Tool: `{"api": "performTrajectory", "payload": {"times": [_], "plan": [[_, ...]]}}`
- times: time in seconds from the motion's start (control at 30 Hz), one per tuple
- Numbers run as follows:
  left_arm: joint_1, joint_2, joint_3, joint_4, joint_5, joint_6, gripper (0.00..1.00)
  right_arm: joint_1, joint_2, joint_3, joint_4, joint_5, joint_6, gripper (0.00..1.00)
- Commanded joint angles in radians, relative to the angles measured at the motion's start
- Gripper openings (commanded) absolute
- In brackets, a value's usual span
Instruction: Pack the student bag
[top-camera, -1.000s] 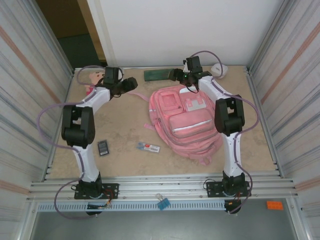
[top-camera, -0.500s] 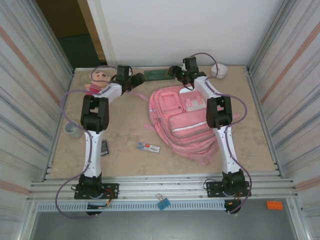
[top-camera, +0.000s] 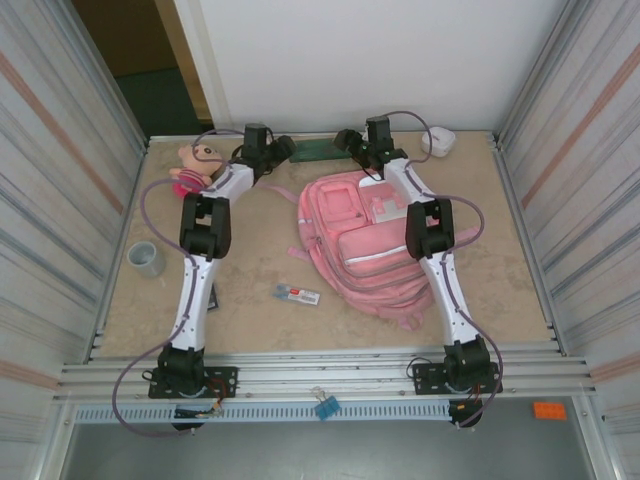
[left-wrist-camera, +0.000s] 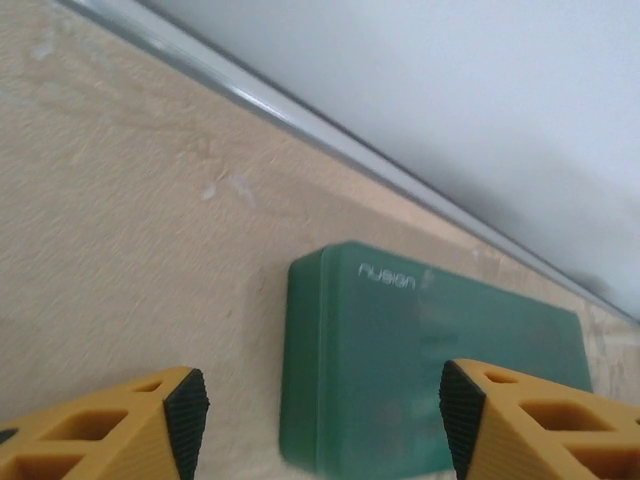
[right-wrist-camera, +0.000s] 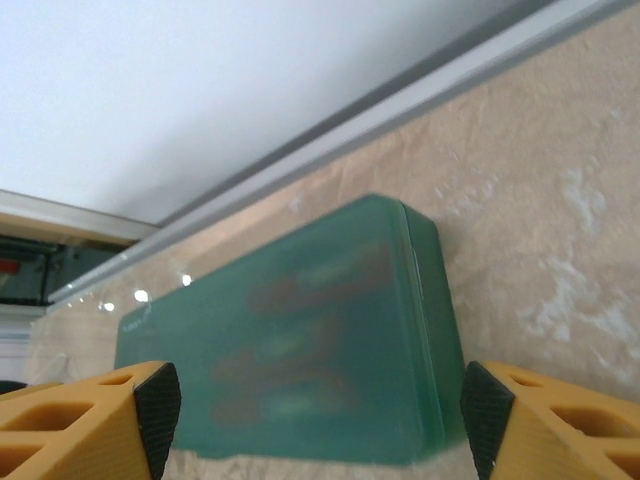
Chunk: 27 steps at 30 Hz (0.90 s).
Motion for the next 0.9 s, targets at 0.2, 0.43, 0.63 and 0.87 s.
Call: {"api": "performTrajectory", "payload": {"times": [0.2, 0.43, 0.63, 0.87], "plan": [[-0.019, 0.143, 0.241, -0.082, 0.053, -0.031, 0.54, -0.011, 0.086, 0.044, 0.039, -0.076, 0.028, 0.62], [-0.025, 0.053, 0.139, -0.078, 0.113, 0.029, 0.41, -0.006, 0.022, -0.011, 0.042, -0.178, -0.008, 0.47], [-0.015, -0.091, -0.041, -0.057, 0.094, 0.054, 0.36, 0.013, -0.067, -0.09, 0.031, -0.231, -0.053, 0.4], [-0.01, -0.238, -0.203, -0.037, 0.104, 0.063, 0.36, 0.039, -0.157, -0.139, 0.002, -0.262, -0.08, 0.37]]}}
